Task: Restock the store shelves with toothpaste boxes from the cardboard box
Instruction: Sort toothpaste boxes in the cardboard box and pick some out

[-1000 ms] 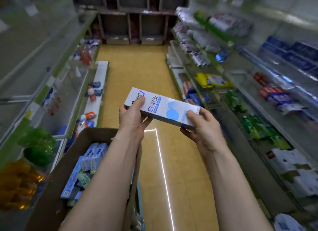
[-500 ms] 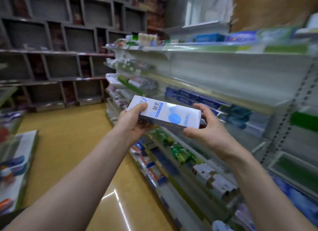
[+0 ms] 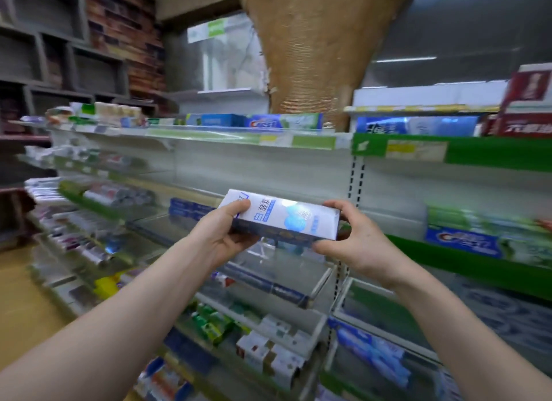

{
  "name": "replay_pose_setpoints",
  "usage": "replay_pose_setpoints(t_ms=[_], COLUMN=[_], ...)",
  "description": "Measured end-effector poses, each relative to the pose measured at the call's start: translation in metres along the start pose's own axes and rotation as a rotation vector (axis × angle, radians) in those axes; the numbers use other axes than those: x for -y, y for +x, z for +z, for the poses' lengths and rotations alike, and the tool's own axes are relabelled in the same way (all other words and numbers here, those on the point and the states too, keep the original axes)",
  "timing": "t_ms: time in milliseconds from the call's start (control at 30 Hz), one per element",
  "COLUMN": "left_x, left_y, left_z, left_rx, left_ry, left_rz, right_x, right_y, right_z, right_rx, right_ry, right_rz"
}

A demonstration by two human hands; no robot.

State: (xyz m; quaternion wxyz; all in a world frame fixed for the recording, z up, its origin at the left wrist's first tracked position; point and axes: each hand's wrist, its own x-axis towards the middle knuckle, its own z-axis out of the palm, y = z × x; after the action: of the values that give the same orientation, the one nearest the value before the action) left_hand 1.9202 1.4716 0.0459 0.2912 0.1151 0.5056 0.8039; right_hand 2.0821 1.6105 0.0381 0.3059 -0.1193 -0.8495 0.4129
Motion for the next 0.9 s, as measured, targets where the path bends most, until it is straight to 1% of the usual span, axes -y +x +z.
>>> replay_pose_setpoints(t_ms=[167,333,500,633,767,833,900], left_x=[0.003,0.003,0.001,-0.002,0.001,0.003,0.006], left_y=[0.038,0.084,0.118,0.139,0.163,0.172,0.181], left_z=[0.034,0.064,0.087,0.094,0.099,0.106,0.113], left_rx=[0.119,0.222,0.363,0.461,0.533,0.533,0.543], left_ry=[0.034,0.103,0.208,0.204,0.355,0.436,0.507], left_rz=[-0.037,-0.086,-0.115,-0.169,-0.157,-0.154,-0.150], right_x=[-0.014,-0.028,-0.041,-0.047,-0.055,-0.057,-0.059], right_y=[0.019,0.041,0.065,0.079,0.096,0.101,0.105], right_z=[-0.028,-0.057,-0.082,-0.093,-0.094,-0.095,-0.098], right_rx=[-0.051,-0.122,-0.240,-0.267,-0.379,-0.364,-0.353], right_ry=[-0.075,-0.145,-0.077,-0.061,-0.066,-0.081,-0.090], right_rz=[0.035,0.121,0.224,0.316,0.471,0.544,0.579])
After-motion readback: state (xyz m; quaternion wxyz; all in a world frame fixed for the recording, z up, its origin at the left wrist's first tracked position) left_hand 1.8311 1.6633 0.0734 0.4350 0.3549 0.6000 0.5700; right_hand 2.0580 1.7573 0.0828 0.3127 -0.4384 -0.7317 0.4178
